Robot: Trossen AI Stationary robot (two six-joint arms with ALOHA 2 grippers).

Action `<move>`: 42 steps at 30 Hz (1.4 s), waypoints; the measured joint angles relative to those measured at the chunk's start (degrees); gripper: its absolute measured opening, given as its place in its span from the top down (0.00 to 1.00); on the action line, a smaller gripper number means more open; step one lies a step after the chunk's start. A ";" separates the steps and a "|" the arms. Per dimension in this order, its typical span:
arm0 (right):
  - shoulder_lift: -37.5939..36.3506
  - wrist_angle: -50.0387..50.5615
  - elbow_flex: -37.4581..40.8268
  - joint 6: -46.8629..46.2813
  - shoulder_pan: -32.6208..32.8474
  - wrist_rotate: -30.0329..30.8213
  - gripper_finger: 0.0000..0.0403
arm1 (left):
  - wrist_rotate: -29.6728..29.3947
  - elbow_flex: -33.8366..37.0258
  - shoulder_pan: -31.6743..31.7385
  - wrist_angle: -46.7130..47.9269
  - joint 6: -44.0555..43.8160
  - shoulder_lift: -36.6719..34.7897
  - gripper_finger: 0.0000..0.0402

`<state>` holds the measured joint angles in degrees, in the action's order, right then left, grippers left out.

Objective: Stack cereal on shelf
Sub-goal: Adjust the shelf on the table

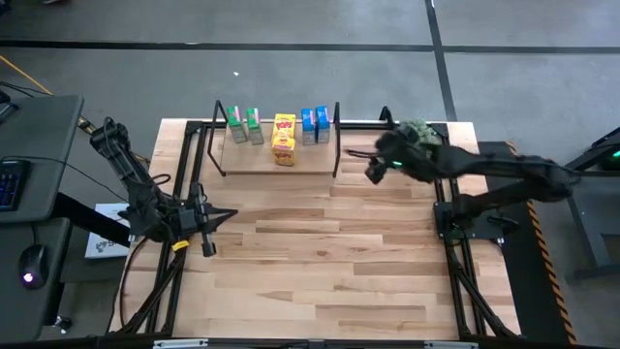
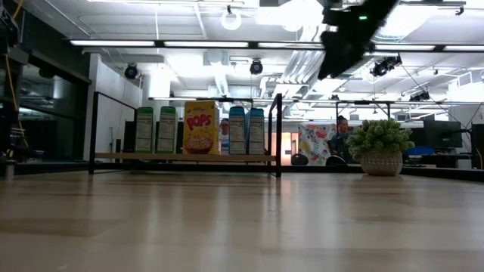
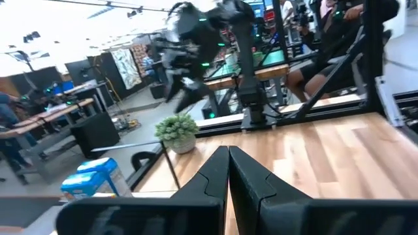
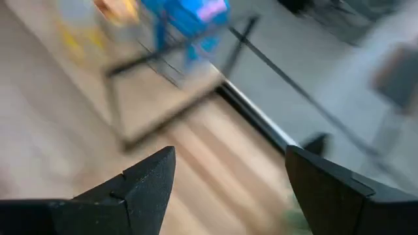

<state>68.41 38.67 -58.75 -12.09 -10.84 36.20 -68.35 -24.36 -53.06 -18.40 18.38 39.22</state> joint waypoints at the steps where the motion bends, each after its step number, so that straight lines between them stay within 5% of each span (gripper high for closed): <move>1: -3.84 -4.62 4.13 -0.67 0.06 -1.81 0.30 | -0.01 0.00 0.50 -0.36 0.77 0.00 0.99; 6: -17.06 -23.98 18.57 -3.53 0.06 -9.28 0.30 | 0.80 0.00 4.33 -4.19 4.46 0.00 0.99; 12: -20.92 -31.94 23.99 -6.18 0.07 -11.66 0.30 | 5.34 0.00 9.92 -5.18 4.72 0.00 0.99; 19: -12.69 -33.99 24.01 -8.42 -0.33 -22.20 0.30 | 11.28 0.00 14.88 -4.97 1.77 0.01 0.99; 31: 4.22 -50.99 24.01 11.01 -4.24 -27.36 0.30 | 14.15 0.00 16.07 -2.86 -0.18 0.02 0.99; 42: 11.44 -61.33 24.01 14.59 -8.28 -33.28 0.30 | 14.14 0.00 16.06 -2.21 1.24 0.02 0.99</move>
<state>79.85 -22.66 -34.74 2.50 -19.12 2.92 -54.21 -24.36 -36.99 -20.62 19.62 39.24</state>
